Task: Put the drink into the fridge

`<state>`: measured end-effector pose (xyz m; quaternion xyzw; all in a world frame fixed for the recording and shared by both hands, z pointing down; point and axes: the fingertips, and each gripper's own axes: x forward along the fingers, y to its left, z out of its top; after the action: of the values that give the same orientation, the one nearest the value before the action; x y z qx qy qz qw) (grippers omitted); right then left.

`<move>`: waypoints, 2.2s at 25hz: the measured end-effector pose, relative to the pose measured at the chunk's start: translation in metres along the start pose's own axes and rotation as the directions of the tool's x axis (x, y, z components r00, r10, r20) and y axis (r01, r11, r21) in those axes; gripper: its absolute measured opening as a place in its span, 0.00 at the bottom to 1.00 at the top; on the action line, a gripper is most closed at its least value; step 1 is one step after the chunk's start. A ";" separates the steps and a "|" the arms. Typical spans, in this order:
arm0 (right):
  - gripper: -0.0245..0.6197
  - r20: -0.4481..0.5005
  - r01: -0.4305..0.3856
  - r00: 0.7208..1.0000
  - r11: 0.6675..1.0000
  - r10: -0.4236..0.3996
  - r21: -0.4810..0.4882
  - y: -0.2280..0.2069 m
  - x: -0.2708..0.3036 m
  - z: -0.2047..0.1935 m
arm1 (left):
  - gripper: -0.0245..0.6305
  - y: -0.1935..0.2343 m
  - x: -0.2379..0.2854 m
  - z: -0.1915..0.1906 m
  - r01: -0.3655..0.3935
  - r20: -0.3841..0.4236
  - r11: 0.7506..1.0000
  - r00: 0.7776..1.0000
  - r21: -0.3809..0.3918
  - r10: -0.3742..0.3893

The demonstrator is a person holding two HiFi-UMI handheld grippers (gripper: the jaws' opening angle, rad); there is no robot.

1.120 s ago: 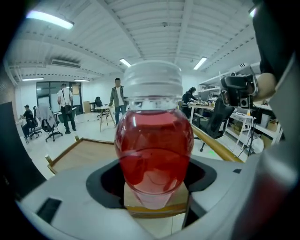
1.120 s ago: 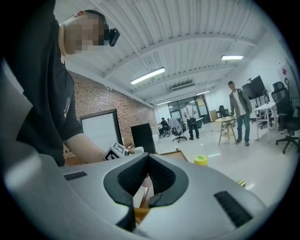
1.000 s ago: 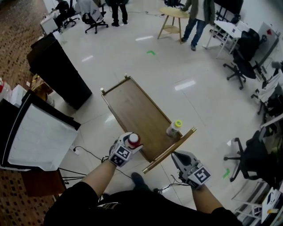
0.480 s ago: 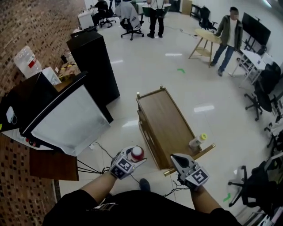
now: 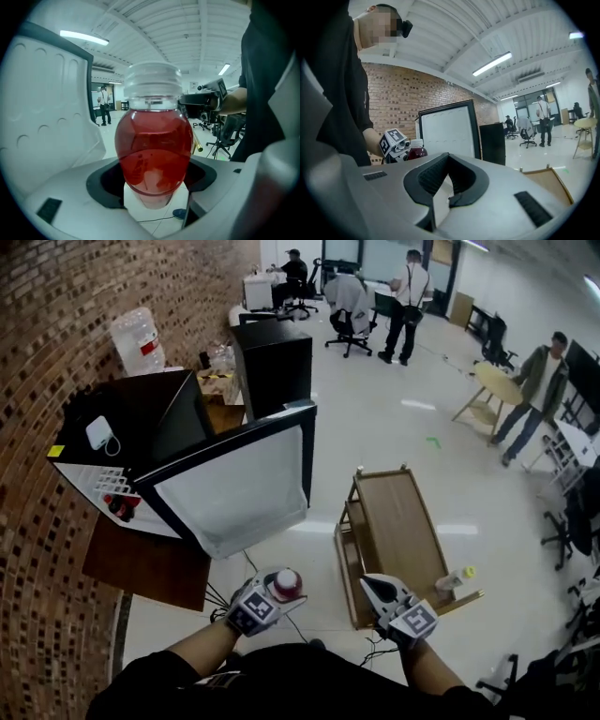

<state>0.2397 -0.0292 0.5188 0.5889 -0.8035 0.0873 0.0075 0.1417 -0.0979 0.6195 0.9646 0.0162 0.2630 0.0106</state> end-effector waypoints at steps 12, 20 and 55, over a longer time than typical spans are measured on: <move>0.04 -0.045 -0.279 0.960 0.960 0.277 -0.026 0.123 0.158 0.013 | 0.56 0.074 -0.176 -0.069 -0.212 0.037 0.956 0.974 -0.201 0.224; 0.04 -0.062 -0.411 0.911 0.909 0.407 -0.074 0.188 0.231 0.032 | 0.56 0.150 -0.283 -0.095 -0.332 0.096 0.861 0.914 -0.386 0.395; 0.04 -0.138 -0.482 0.875 0.857 0.463 -0.179 0.299 0.298 0.059 | 0.56 0.413 -0.405 -0.077 0.171 0.447 0.451 0.641 -0.876 0.625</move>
<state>-0.1294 -0.2330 0.4559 0.3649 -0.9269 0.0283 0.0836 -0.2356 -0.5246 0.4922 0.8287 -0.2691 -0.1741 0.4588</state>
